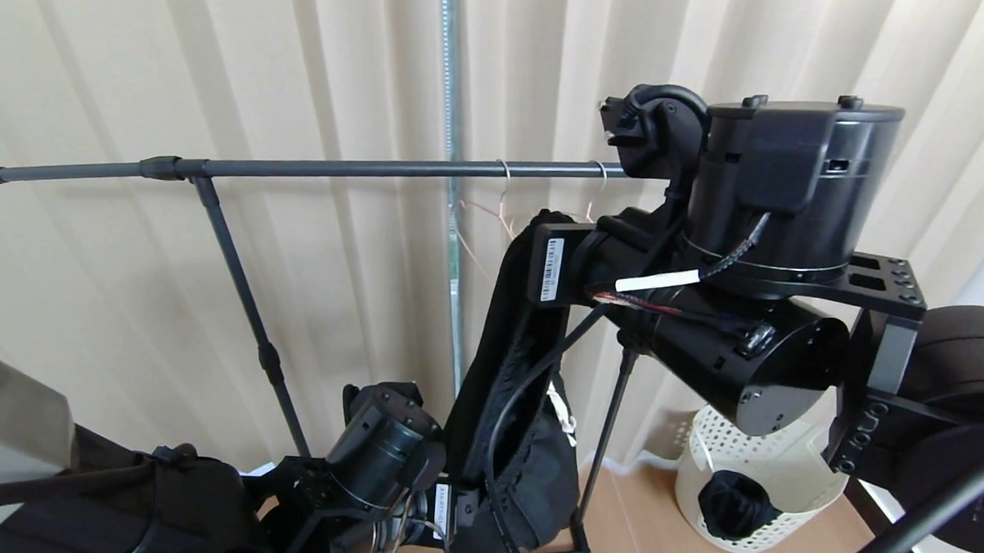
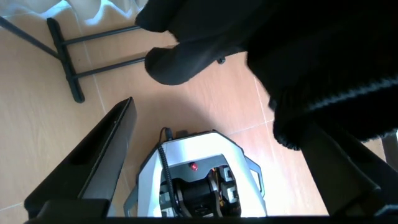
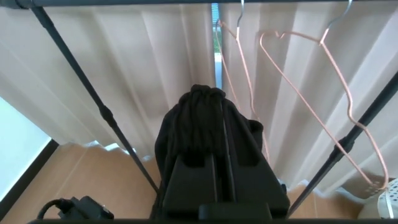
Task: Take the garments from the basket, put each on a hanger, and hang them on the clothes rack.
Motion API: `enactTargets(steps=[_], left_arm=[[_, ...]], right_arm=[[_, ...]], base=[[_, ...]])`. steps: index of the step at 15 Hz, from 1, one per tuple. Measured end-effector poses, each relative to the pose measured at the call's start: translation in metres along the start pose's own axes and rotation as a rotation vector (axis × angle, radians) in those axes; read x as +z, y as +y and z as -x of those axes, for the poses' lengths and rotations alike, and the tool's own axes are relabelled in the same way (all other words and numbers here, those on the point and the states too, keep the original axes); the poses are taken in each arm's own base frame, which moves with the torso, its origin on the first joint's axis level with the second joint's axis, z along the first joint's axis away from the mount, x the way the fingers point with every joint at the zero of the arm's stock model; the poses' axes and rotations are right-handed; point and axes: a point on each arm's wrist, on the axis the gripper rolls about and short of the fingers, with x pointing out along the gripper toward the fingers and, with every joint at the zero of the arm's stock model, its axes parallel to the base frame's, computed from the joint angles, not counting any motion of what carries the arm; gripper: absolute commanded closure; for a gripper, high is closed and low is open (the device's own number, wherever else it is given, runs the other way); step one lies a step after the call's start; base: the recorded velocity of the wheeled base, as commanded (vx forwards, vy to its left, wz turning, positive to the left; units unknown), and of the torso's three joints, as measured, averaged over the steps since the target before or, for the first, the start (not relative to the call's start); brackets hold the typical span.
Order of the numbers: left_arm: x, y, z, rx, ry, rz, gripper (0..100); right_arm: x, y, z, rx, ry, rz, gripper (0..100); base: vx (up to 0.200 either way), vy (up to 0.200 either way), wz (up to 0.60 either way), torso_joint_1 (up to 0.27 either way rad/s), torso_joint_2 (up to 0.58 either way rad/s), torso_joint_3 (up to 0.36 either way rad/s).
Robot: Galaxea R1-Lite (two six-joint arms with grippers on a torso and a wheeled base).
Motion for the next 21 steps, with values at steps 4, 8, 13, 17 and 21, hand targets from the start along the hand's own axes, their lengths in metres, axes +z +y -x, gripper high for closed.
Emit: enactTargets(steps=[4,8,13,17,21], left_arm=[[0.002,0.000,0.005,-0.008,-0.014,-0.001,100],[0.026,0.010,0.030,-0.026,-0.113,-0.040,100],[0.073,0.018,0.064,0.038,-0.122,-0.063,100],[0.107,0.010,0.095,0.032,-0.156,-0.056,100],[0.125,0.002,0.105,0.007,-0.206,-0.070,100]], right_arm=[[0.010,-0.035,-0.012,-0.106,-0.020,-0.013,100],[0.007,-0.069,-0.025,-0.213,0.002,0.002,100],[-0.018,-0.089,-0.019,-0.261,0.294,0.136,100],[-0.023,-0.096,0.001,-0.225,0.466,0.196,100],[-0.015,-0.102,0.027,-0.175,0.535,0.244,100]], base=[[0.000,0.000,0.00,0.000,0.00,0.000],[0.000,0.000,0.00,0.000,0.00,0.000],[0.000,0.000,0.00,0.000,0.00,0.000],[0.000,0.000,0.00,0.000,0.00,0.000],[0.000,0.000,0.00,0.000,0.00,0.000]])
